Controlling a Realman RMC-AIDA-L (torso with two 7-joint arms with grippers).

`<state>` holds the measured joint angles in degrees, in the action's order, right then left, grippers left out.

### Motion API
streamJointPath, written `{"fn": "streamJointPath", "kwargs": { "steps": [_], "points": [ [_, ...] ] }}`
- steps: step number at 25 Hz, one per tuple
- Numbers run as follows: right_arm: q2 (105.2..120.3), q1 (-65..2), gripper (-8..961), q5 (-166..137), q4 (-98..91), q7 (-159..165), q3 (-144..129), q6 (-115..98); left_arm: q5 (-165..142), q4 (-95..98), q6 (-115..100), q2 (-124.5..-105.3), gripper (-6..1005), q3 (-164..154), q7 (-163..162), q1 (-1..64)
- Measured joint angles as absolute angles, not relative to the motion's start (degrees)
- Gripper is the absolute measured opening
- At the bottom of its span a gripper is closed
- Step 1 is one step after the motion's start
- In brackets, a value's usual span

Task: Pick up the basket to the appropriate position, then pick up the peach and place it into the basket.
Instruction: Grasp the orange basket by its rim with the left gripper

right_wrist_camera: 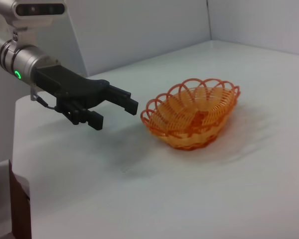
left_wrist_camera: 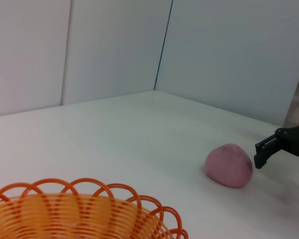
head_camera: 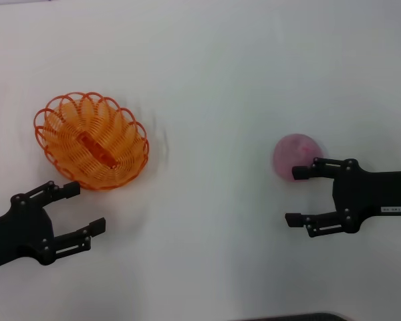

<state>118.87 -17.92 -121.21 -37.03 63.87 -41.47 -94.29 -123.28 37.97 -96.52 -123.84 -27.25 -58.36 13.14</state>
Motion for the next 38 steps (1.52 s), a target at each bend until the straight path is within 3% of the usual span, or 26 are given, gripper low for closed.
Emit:
{"fn": "streamJointPath", "kwargs": {
  "steps": [29,38],
  "points": [
    [118.47,-17.3,942,-121.2,-37.2,63.2,-39.5,-93.8,-122.9,37.9,-96.8,-123.75,845,-26.9,-61.7,13.5],
    [118.49,-17.4,942,-121.2,-37.2,63.4,-39.5,-93.7,-123.3,41.4,-100.4,-121.29,845,-26.2,-89.0,16.8]
  ]
}}
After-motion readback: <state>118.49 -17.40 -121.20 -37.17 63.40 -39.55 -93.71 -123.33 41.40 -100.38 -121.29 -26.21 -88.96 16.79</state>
